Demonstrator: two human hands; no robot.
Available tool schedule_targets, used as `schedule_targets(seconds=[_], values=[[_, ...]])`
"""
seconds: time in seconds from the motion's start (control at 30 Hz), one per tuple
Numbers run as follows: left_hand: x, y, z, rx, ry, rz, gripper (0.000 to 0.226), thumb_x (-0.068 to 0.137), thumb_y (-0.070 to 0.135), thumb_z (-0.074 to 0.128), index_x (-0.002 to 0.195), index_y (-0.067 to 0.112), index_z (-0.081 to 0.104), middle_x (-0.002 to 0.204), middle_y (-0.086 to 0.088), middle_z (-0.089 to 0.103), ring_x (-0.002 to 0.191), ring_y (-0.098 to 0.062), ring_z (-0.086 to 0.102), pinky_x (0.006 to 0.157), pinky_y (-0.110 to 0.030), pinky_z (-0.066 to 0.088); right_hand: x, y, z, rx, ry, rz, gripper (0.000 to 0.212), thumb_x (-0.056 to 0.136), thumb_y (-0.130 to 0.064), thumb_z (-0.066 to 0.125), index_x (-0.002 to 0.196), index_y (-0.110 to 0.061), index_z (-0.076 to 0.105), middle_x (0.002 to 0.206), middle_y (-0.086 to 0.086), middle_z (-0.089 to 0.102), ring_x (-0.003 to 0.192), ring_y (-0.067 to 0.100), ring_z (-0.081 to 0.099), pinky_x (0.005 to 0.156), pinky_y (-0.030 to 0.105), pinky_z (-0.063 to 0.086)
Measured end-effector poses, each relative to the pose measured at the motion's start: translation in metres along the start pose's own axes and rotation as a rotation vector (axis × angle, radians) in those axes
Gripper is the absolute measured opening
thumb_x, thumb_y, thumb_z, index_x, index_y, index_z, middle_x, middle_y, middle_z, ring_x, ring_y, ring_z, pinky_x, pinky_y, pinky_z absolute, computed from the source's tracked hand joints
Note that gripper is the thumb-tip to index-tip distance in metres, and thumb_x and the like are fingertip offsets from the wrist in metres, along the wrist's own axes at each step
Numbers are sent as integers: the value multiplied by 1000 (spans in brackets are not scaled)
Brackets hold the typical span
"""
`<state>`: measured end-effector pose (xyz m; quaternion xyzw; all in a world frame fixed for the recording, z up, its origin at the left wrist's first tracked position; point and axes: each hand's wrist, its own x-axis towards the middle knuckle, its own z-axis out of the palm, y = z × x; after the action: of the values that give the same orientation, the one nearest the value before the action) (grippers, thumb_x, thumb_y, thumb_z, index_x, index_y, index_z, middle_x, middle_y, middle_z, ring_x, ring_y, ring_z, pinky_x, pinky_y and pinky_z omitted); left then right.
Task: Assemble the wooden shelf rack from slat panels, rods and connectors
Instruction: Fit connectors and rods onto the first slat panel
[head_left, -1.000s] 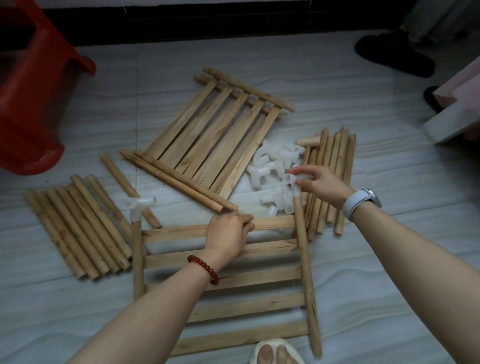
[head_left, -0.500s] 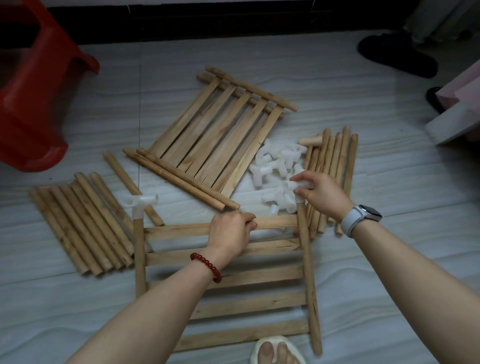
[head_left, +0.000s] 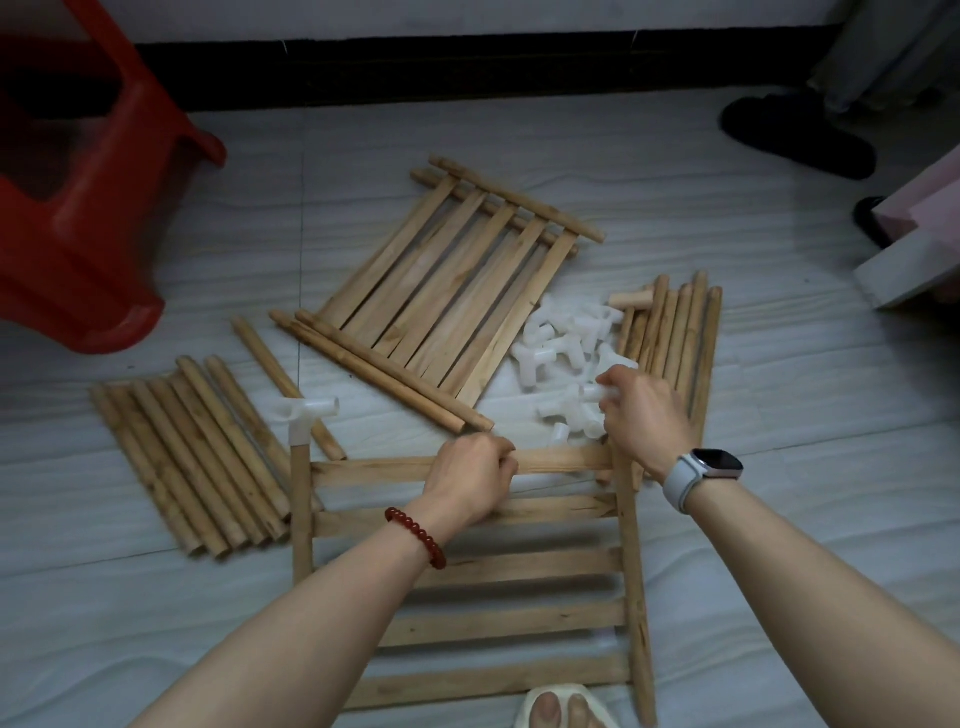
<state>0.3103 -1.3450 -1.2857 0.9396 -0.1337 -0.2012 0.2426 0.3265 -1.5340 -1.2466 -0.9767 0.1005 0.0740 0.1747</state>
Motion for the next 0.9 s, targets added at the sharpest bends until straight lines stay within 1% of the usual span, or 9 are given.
schedule_targets(seconds=[0.07, 0.17, 0.27, 0.33, 0.4, 0.5, 0.7, 0.8, 0.9], values=[[-2, -10, -15, 37, 83, 39, 24, 97, 25, 47, 107, 19, 68, 109, 0, 63, 104, -19, 58, 90, -33, 45, 0, -1, -1, 18, 4, 11, 32, 89, -4, 50, 120, -10, 56, 106, 15, 65, 97, 33, 60, 77, 37, 48], [-7, -35, -50, 132, 377, 34, 23, 93, 21, 51, 111, 19, 66, 113, -2, 60, 109, -20, 51, 97, -36, 32, 0, 0, 0, 56, -4, 50, 30, 89, -5, 47, 118, -10, 51, 96, 13, 64, 90, 32, 60, 73, 38, 48], [-14, -69, -83, 92, 638, -209, 22, 92, 20, 53, 109, 15, 65, 111, -7, 60, 110, -27, 50, 98, -43, 30, 1, 0, 2, 103, 6, 88, 27, 87, -10, 46, 114, -11, 50, 88, 11, 60, 89, 37, 58, 68, 34, 40], [-19, -90, -91, -164, 600, -358, 21, 94, 24, 51, 109, 14, 64, 114, -7, 60, 113, -28, 50, 101, -46, 35, 1, 2, 4, 186, 24, 108, 23, 89, -12, 48, 112, -12, 52, 92, 14, 61, 90, 37, 59, 68, 32, 38], [-22, -105, -88, -519, 500, -397, 17, 96, 22, 50, 97, 16, 66, 106, -7, 62, 107, -26, 55, 93, -41, 43, -1, 6, 8, 280, 39, 126, 21, 90, -16, 50, 110, -14, 55, 96, 11, 62, 88, 32, 59, 69, 29, 37], [-22, -118, -89, -849, 601, -454, 20, 96, 21, 51, 83, 20, 66, 91, -1, 64, 96, -19, 58, 80, -28, 44, -3, 12, 14, 388, 66, 131, 17, 90, -18, 54, 106, -21, 57, 92, 3, 59, 79, 20, 54, 69, 26, 35], [-22, -127, -76, -903, 563, -472, 24, 97, 18, 45, 86, 18, 67, 94, 13, 60, 88, -6, 58, 74, -20, 46, -2, 18, 19, 521, 89, 118, 14, 91, -16, 57, 100, -27, 58, 93, 5, 62, 78, 19, 60, 61, 24, 39], [-25, -126, -75, -823, 629, -427, 26, 97, 12, 42, 84, 14, 66, 88, 11, 59, 79, 2, 55, 60, -3, 42, 0, 15, 23, 511, 124, 91, 13, 91, -16, 57, 99, -27, 56, 91, 3, 60, 74, 15, 57, 60, 24, 38], [-28, -131, -77, -839, 564, -409, 30, 98, 10, 38, 83, 13, 64, 91, 4, 59, 84, -4, 55, 61, -4, 44, 0, 10, 28, 473, 162, 106, 12, 92, -14, 56, 101, -20, 57, 87, 1, 56, 68, 9, 52, 57, 21, 37]])
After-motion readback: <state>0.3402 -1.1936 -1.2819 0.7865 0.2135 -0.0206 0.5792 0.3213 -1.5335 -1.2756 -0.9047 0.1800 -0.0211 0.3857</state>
